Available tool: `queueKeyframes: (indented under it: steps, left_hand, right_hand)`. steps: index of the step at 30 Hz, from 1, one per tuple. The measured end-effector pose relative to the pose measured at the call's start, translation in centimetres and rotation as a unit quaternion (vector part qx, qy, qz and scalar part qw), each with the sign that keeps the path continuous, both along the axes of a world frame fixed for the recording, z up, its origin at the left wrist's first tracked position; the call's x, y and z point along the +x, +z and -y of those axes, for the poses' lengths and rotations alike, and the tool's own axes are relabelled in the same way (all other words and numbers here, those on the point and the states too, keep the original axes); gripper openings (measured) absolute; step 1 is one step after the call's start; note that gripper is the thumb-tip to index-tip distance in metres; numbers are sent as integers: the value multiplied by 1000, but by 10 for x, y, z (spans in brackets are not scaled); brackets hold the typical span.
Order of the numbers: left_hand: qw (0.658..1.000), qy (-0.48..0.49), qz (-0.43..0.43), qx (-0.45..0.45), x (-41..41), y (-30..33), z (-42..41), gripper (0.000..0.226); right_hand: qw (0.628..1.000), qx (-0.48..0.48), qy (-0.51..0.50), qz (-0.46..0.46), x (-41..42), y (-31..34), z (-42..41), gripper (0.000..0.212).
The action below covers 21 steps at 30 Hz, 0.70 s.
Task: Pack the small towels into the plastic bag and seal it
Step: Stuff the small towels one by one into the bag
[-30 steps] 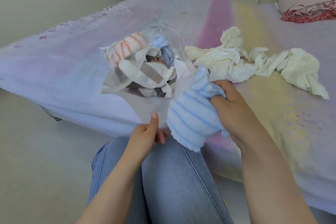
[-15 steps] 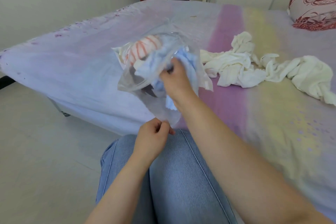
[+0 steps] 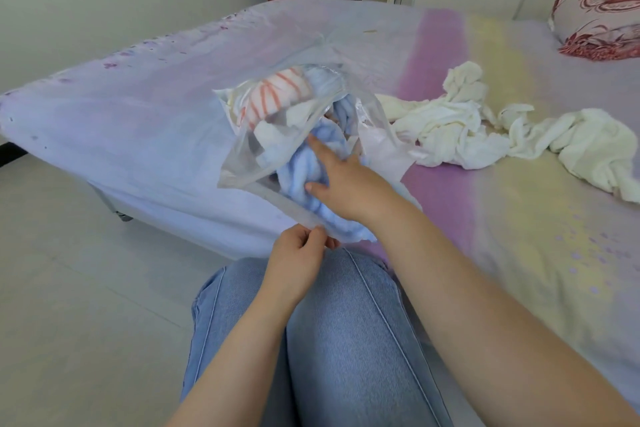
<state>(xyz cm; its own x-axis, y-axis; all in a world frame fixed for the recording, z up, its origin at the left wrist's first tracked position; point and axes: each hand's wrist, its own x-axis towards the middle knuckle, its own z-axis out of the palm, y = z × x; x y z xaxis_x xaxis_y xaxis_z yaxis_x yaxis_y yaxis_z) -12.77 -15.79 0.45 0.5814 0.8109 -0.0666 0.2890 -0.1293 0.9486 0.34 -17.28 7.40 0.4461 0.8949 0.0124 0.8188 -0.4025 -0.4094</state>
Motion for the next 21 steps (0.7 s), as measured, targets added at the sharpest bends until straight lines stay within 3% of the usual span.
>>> queueKeyframes:
  steps: [2, 4, 7, 9, 11, 13, 14, 16, 19, 21]
  left_hand:
    - [999, -8, -33, 5, 2, -1, -2, 43]
    - [997, -15, -71, 30, 3, -3, -5, 46]
    - [994, -23, -76, 76, -1, 0, -5, 45]
    - [995, -24, -60, 81, -4, 3, -4, 45]
    - [996, -19, -38, 73, -6, 10, -4, 46]
    - [998, -2, -15, 55, -9, 12, -7, 47]
    - [999, 10, -5, 47, -11, 11, -8, 47]
    - [999, 28, 6, 37, -14, 9, -9, 48]
    - [998, 45, 6, 31, -12, 7, -5, 47]
    - [999, 31, 4, 41, -8, 8, -2, 44]
  right_hand:
    - [995, -60, 82, -15, -2, -3, -8, 65]
    - [987, -74, 140, -18, -9, -6, -13, 42]
    - [989, 49, 97, -101, -14, -6, -31, 14]
    - [975, 149, 67, -154, -10, -2, -43, 20]
    - [978, 100, 111, -145, -6, 3, -47, 37]
    - [981, -8, 156, -116, -2, 3, -44, 17]
    - [981, -23, 161, -107, -2, 5, -38, 22]
    - [988, 26, 129, -75, -1, 6, -29, 20]
    - [990, 137, 28, 24, -5, 4, -12, 36]
    - [989, 126, 28, -76, -8, 0, -7, 33]
